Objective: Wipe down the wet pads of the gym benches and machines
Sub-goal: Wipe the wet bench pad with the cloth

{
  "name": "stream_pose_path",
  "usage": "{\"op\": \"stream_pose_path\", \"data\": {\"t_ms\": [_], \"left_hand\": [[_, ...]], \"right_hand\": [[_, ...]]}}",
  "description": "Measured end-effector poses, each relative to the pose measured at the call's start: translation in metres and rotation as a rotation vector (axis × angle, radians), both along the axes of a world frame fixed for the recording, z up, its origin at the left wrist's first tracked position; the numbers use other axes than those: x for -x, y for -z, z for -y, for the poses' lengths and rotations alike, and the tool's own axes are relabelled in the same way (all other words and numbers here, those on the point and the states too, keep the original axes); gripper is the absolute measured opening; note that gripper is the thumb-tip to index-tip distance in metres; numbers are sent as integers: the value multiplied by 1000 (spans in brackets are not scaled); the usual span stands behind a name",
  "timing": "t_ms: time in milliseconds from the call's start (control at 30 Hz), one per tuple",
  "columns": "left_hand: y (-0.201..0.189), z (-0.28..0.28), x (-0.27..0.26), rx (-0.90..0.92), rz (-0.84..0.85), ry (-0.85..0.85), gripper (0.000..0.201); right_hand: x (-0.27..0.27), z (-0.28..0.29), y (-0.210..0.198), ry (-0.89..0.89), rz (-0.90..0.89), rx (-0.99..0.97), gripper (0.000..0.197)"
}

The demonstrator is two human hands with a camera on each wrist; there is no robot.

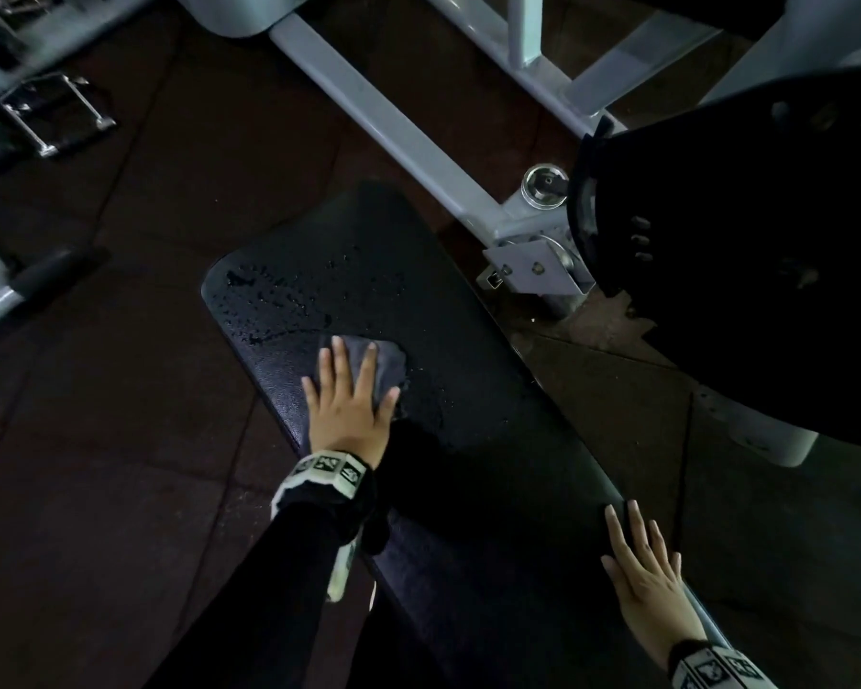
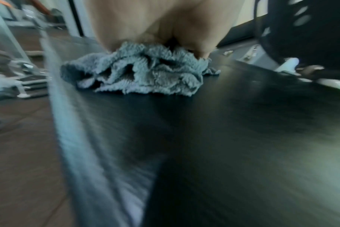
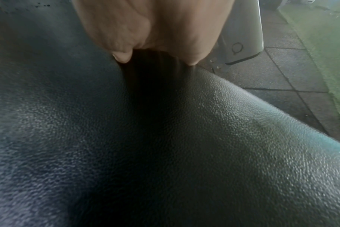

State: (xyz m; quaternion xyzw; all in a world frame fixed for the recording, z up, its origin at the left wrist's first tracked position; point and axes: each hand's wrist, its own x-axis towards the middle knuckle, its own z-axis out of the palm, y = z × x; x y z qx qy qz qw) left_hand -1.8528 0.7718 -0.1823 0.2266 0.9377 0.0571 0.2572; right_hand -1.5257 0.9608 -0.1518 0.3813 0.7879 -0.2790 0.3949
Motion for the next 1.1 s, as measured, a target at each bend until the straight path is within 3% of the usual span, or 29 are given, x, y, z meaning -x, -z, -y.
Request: {"op": "stream_pose_path", "data": {"t_ms": [167,333,500,600,733,867,967,1100], "left_hand": [[7,12,-66,-96,-12,190,62],[8,68,-117,-100,29,158,59],[10,81,-84,-108,-3,-4,64],[12,63,-45,-126,-39,-143,72],[8,27,-22,-107,-26,-267,67],[3,-6,-40,-116,36,-140,82],[3,-23,-71,-101,73,16,72],[-7,-22,-88,-157,131,46,74]], "right_hand": [[-1,1,1,14,-12,4,56],[-2,1,1,6,-8,-2,56],[-2,1,3,2,-9,-1,56],[-4,0,4,2,-22,2,56],[-5,1,3,19,-57,-11,56],[-6,5,4,52,-112,-51,57],[-6,8,3,89,-191,-83,60],[2,17,6,164,-302,-180,65]]}}
